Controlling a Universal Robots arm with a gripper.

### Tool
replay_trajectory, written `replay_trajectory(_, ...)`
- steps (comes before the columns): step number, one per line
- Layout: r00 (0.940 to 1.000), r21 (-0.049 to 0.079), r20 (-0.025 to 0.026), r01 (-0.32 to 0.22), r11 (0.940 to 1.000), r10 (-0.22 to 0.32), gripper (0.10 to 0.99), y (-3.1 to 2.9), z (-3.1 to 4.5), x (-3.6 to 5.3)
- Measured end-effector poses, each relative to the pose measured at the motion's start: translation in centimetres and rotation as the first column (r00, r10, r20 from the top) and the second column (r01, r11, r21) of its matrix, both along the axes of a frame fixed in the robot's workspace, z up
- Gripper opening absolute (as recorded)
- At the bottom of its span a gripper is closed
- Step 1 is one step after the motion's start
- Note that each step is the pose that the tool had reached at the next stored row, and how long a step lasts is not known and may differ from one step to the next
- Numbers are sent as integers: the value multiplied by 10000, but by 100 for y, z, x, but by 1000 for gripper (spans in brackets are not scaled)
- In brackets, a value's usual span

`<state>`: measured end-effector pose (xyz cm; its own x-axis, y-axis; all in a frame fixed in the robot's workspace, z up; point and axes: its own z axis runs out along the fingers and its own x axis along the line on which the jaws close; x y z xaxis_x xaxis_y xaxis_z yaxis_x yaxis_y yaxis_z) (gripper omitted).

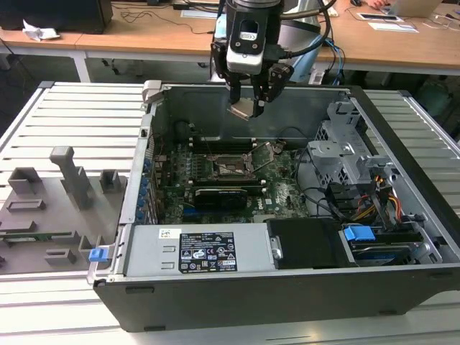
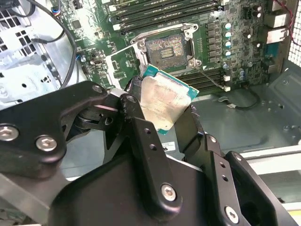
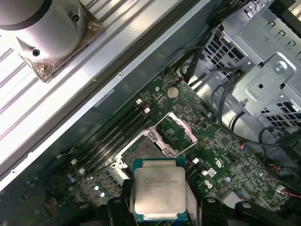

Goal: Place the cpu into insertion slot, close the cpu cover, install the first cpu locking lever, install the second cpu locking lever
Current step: 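Place the cpu into insertion slot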

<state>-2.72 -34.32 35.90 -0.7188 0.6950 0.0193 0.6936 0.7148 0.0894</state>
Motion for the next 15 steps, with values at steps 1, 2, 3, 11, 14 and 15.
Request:
replay_trajectory(1,9999,2,0,141,9999,-141,525,0,-4,0)
replay_trajectory(2,9994,-1,-1,357,9994,-357,525,0,-7,0)
replay_trajectory(3,9989,0,0,465,9989,-465,525,0,-10,0)
replay_trajectory(11,9780,-2,0,2087,9780,-2087,525,0,-49,0)
replay_trajectory(14,9685,-1,0,2490,9685,-2490,525,0,-59,0)
replay_trajectory(15,9658,-1,0,2591,9658,-2591,525,0,-63,0)
